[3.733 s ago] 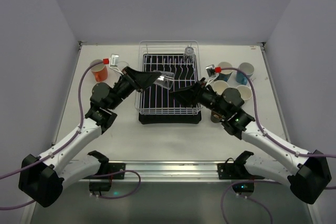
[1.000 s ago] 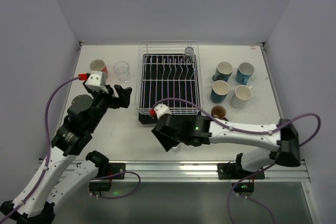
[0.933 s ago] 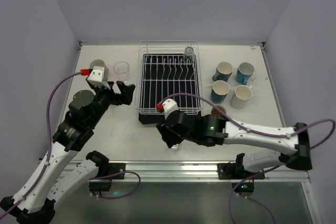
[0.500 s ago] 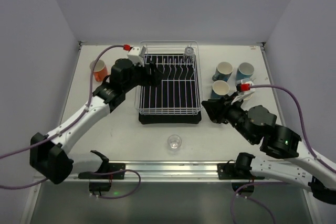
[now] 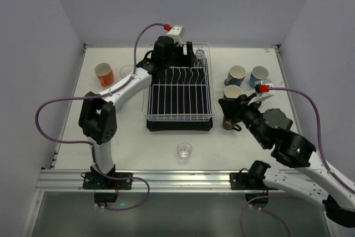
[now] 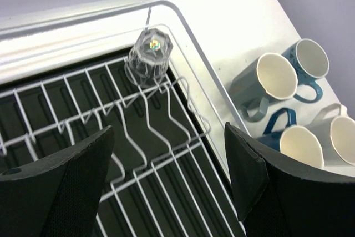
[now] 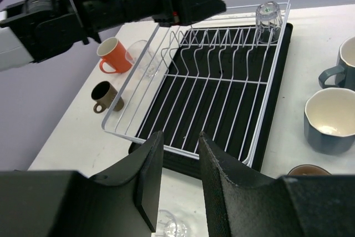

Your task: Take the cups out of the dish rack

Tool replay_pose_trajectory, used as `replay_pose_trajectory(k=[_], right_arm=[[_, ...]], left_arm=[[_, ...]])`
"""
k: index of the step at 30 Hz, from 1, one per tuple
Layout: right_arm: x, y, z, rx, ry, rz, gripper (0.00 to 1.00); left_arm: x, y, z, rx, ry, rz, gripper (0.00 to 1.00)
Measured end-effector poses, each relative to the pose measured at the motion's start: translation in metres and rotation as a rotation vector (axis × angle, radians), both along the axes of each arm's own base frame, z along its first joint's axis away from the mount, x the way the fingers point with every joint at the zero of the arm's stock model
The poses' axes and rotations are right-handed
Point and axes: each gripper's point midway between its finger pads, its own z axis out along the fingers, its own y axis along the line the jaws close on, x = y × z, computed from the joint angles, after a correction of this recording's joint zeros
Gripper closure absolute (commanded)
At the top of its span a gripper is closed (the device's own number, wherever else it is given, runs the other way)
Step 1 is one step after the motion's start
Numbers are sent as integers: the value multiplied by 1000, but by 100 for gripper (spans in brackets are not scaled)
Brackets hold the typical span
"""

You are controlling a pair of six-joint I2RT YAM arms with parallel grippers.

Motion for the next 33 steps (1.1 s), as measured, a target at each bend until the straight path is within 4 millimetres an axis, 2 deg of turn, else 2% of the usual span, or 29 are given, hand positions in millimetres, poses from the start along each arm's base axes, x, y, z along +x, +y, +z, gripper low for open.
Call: replay_pose_trajectory(k=[6,7,8,13,19,28,32,33], right_arm=[[0,-1,6,19,-21,1,65],[0,-1,6,22,-23,2,65],[-1,-1,5,22,-23,4,65],[-4,1,5,27,-27,27,65],[-7,2,8,38,-38,47,65],[-13,9,11,55,-50,104,64],[-13,19,8,45,-40,133,64],[-12,21,7,42,-37,140,64]], left_arm=[[34,-35,-16,54,-36,-11,20],[40,-39,-12,62,-57,-5,21],[45,-46,-24,79,-53,-6,22],[70,-65,-48,143,-83,21,26],[94,-69,-71,203,-100,68,26],[111,-74,-103,235,-103,91,28],[116,-77,-111,232,-110,94,38],[117,-77,-111,234,-114,93,44]])
